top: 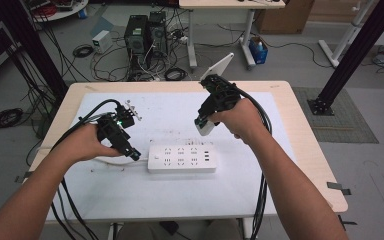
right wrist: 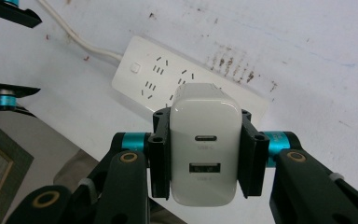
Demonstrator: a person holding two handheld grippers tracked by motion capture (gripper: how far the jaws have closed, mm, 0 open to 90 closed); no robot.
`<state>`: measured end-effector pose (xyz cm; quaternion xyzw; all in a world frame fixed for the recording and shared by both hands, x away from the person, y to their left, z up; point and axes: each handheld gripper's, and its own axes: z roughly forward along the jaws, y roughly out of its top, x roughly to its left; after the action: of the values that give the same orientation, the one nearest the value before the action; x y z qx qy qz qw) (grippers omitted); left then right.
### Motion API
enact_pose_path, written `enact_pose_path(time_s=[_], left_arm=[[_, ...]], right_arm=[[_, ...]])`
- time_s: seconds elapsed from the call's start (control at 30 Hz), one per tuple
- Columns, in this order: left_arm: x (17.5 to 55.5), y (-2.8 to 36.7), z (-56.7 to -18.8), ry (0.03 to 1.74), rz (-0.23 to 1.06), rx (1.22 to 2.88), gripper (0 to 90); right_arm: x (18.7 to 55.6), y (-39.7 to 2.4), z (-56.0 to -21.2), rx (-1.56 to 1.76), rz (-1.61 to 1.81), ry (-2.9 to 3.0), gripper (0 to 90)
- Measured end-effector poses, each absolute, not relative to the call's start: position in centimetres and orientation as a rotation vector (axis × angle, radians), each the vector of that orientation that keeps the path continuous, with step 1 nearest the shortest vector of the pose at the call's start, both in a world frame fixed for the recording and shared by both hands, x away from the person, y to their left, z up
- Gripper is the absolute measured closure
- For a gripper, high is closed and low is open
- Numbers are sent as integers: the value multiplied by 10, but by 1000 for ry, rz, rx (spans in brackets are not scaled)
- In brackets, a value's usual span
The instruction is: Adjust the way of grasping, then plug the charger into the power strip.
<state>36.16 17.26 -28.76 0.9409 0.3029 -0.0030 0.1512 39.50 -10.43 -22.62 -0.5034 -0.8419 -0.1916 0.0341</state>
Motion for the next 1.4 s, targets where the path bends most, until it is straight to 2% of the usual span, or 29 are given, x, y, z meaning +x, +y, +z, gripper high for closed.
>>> enact_pose_path(time_s=[0.5,1.4], left_arm=[[361,168,-290,874,13,2758,207],[350,176,-290,856,48,2746,207]], right_arm=[[409,-81,-246,-1628,-280,-2697,622],[410,-87,-242,-1604,-355,-2701,623]])
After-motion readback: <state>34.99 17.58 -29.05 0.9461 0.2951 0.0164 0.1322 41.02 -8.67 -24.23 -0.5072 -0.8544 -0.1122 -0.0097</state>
